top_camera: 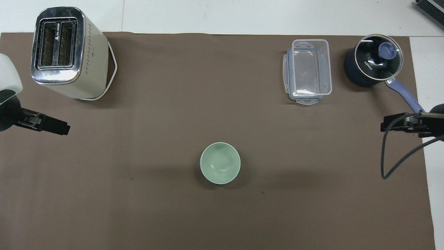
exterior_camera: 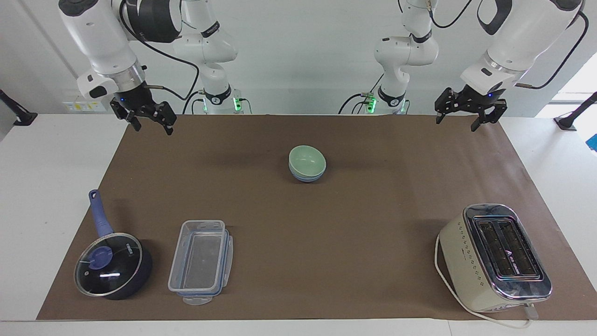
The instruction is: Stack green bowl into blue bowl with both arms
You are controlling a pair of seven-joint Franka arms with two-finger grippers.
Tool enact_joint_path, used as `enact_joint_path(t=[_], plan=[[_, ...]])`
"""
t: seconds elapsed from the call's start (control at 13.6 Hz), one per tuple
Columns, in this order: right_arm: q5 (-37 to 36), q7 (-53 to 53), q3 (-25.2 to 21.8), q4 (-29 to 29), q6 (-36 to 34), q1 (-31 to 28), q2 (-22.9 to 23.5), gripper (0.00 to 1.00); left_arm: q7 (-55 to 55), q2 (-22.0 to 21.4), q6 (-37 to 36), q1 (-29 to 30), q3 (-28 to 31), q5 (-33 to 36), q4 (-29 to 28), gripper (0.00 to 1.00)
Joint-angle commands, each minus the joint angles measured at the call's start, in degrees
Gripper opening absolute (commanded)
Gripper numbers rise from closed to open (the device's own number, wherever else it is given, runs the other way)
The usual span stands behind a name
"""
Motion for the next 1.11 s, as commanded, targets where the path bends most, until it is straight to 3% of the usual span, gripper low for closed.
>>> enact_joint_path(t=[0.0, 0.74, 1.03], plan=[[-1.1, -1.4, 0.6, 7.9, -5.3, -0.7, 0.8, 1.0, -0.4, -0.4, -0.1, 0.7, -0.4, 1.1, 0.1, 1.0], [-2.5, -5.7, 0.8, 9.8, -6.5, -0.2, 0.7, 1.0, -0.6, -1.0, -0.7, 0.8, -0.4, 1.1, -0.1, 1.0], [0.3, -6.2, 0.6, 10.2, -12.1, -0.4, 0.9, 1.0, -0.7, -1.0, -0.8, 0.8, -0.4, 1.2, -0.2, 1.0]])
